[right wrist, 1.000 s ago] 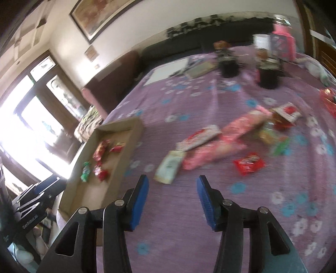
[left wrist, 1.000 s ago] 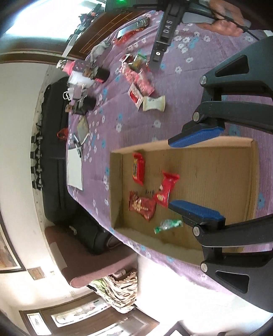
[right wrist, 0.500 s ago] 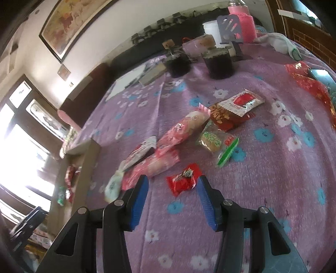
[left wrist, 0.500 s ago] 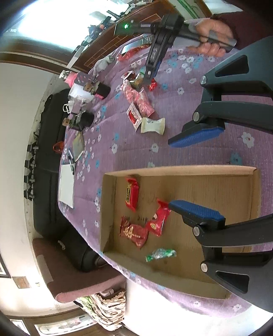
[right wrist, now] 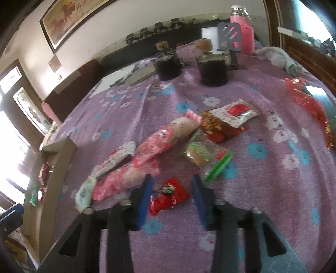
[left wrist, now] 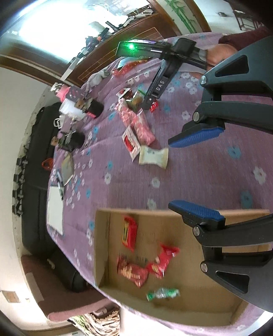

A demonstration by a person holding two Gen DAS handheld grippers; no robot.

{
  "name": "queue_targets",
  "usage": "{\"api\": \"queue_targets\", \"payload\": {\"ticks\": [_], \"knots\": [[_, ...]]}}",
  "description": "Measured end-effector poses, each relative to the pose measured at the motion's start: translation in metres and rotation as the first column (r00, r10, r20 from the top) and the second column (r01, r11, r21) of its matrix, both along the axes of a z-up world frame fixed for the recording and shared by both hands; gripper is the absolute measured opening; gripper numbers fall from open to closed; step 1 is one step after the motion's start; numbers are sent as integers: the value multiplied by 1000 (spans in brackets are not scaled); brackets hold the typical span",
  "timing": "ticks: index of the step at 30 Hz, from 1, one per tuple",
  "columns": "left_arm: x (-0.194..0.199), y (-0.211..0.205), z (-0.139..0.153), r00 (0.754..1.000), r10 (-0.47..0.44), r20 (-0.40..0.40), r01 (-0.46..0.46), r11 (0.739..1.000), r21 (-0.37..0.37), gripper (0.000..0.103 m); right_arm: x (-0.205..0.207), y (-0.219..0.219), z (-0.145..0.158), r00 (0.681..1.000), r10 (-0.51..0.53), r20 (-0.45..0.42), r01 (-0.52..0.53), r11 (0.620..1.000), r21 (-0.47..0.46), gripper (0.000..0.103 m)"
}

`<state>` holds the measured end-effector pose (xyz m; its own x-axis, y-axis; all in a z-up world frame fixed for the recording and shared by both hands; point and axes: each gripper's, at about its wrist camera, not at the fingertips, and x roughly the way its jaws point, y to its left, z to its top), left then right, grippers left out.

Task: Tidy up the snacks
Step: 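Move both grippers back over the table toward another small red candy, then grasp the cream square candy with the left gripper while the right grasps a small red candy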

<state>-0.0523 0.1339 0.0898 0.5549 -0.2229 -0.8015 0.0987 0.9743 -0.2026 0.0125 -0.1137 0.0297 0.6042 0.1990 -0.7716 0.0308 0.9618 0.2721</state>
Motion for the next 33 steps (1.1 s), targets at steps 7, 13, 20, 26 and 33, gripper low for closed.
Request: {"api": "queue_targets", "payload": {"ticks": [7, 13, 20, 26, 33], "knots": [[39, -36, -20, 997, -43, -68, 42, 999, -16, 51, -7, -11, 0, 1000, 3, -13, -2, 999, 47, 29], [69, -57, -47, 990, -77, -118, 83, 995, 50, 50, -8, -15, 0, 1000, 0, -18, 1, 998, 70, 28], [87, -58, -67, 989, -46, -138, 59, 995, 86, 50, -8, -14, 0, 1000, -1, -16, 2, 998, 55, 28], [86, -69, -68, 993, -71, -99, 86, 983, 161, 35, -7, -10, 0, 1000, 1, -15, 0, 999, 35, 28], [69, -69, -61, 991, -97, -96, 109, 986, 124, 30, -11, -6, 3, 1000, 9, -8, -9, 999, 35, 22]]}}
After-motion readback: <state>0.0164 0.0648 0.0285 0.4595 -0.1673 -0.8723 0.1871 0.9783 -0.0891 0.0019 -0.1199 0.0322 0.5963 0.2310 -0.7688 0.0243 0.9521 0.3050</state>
